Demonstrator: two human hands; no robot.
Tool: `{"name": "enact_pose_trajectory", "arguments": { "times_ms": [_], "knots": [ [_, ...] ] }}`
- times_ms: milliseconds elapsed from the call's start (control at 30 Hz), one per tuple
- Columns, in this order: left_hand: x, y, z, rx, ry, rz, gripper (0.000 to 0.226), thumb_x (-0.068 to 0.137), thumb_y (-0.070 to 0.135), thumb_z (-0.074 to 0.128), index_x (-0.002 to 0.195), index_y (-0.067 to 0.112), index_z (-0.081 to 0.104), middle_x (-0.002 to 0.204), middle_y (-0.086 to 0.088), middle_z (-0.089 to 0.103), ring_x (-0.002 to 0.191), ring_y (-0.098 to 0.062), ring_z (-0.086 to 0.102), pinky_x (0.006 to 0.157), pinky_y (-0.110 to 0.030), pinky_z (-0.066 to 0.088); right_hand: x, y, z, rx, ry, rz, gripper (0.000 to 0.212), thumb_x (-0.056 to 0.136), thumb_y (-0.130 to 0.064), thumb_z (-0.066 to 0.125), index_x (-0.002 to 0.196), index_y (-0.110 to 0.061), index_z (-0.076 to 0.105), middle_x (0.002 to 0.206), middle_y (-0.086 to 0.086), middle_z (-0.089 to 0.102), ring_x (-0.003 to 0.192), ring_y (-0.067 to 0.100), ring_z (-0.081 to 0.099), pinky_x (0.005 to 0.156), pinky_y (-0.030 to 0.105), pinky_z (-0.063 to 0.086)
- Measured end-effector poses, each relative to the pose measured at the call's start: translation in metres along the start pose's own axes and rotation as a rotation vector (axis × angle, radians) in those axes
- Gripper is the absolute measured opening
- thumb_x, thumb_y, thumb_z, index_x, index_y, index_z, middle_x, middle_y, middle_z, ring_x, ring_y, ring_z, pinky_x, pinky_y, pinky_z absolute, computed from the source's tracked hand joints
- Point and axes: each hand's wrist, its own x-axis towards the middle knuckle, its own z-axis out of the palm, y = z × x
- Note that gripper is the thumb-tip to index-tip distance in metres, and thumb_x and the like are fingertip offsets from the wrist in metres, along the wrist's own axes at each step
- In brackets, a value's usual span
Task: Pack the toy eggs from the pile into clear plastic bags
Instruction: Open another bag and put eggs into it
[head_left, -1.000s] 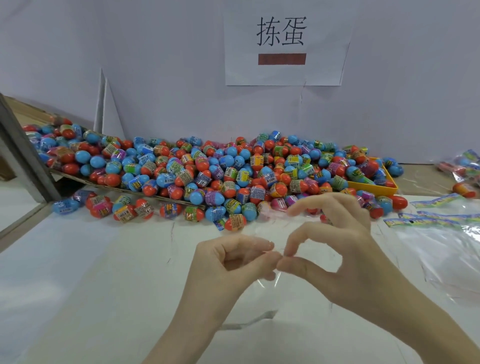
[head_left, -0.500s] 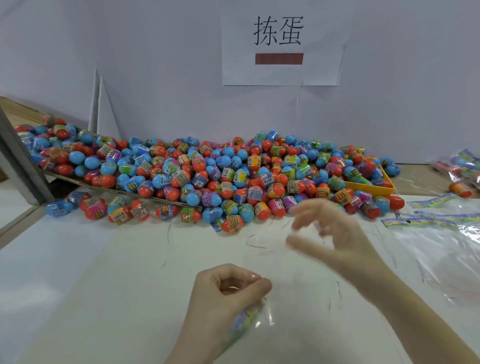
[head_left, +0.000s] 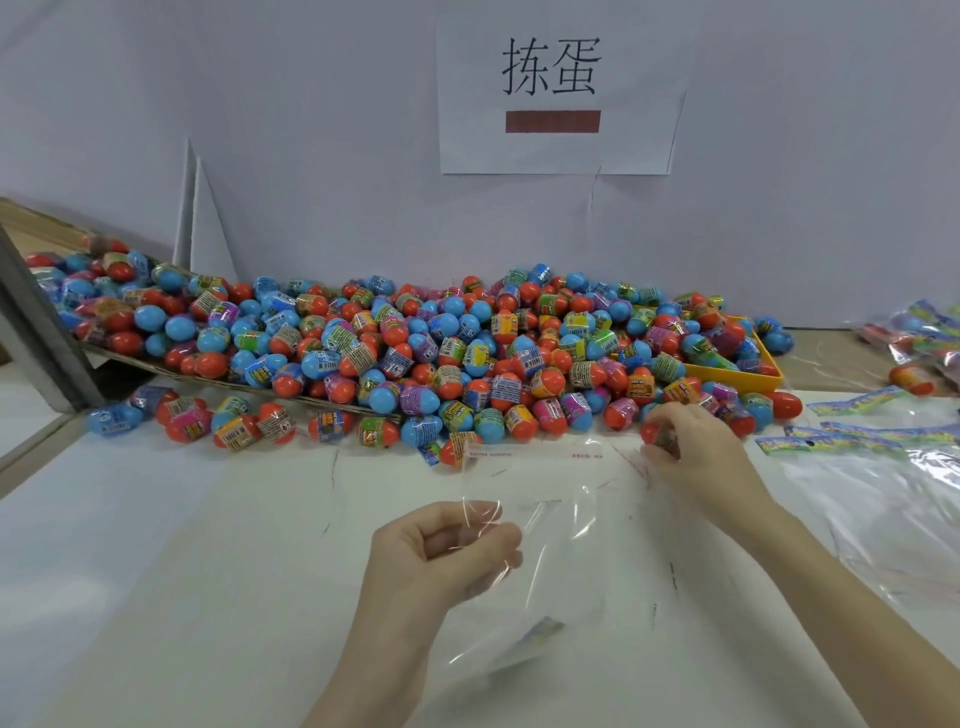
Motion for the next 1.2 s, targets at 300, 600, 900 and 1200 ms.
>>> {"name": "enact_pose_trajectory", "arguments": {
  "times_ms": [300, 600, 900, 1200],
  "knots": [
    [-0.004, 0.006, 0.011, 0.099, 0.060, 0.160, 0.015, 0.062, 0.003, 0.078, 0.067, 0.016, 0.072, 0.062, -0.007, 0.070, 0.059, -0.019, 0.070, 0.056, -0.017, 0.054, -0.068, -0.089, -0.092, 1.229, -0.278, -0.219, 0.026, 0.063, -0.030, 0.075, 0.088, -0.032, 0.069, 0.080, -0.011, 0.067, 0.071, 0.007, 0.067, 0.061, 0.012, 0.049],
    [-0.019, 0.014, 0.021, 0.246, 0.003, 0.333, 0.035, 0.061, 0.006, 0.078, 0.075, 0.037, 0.072, 0.063, 0.006, 0.071, 0.060, -0.007, 0.068, 0.058, -0.010, 0.048, -0.078, -0.104, -0.075, 0.656, 0.059, -0.271, 0.030, 0.063, -0.032, 0.076, 0.086, -0.034, 0.056, 0.091, -0.024, 0.061, 0.079, 0.000, 0.057, 0.065, 0.009, 0.041],
    [-0.017, 0.015, 0.019, 0.273, -0.029, 0.326, 0.030, 0.064, 0.005, 0.076, 0.067, 0.035, 0.073, 0.070, 0.010, 0.073, 0.065, -0.006, 0.069, 0.063, -0.013, 0.052, -0.079, -0.102, -0.073, 0.737, -0.154, -0.271, 0.032, 0.066, -0.022, 0.074, 0.093, -0.032, 0.061, 0.090, -0.019, 0.064, 0.080, 0.006, 0.063, 0.070, 0.019, 0.050],
    [-0.019, 0.017, 0.017, 0.349, -0.109, 0.351, 0.032, 0.057, 0.022, 0.077, 0.082, 0.042, 0.071, 0.075, 0.015, 0.072, 0.071, -0.004, 0.068, 0.069, -0.018, 0.054, -0.079, -0.105, -0.080, 0.696, -0.273, -0.266, 0.032, 0.055, -0.035, 0.075, 0.083, -0.032, 0.059, 0.090, -0.023, 0.060, 0.045, 0.011, 0.061, 0.049, 0.024, 0.050]
  ]
}}
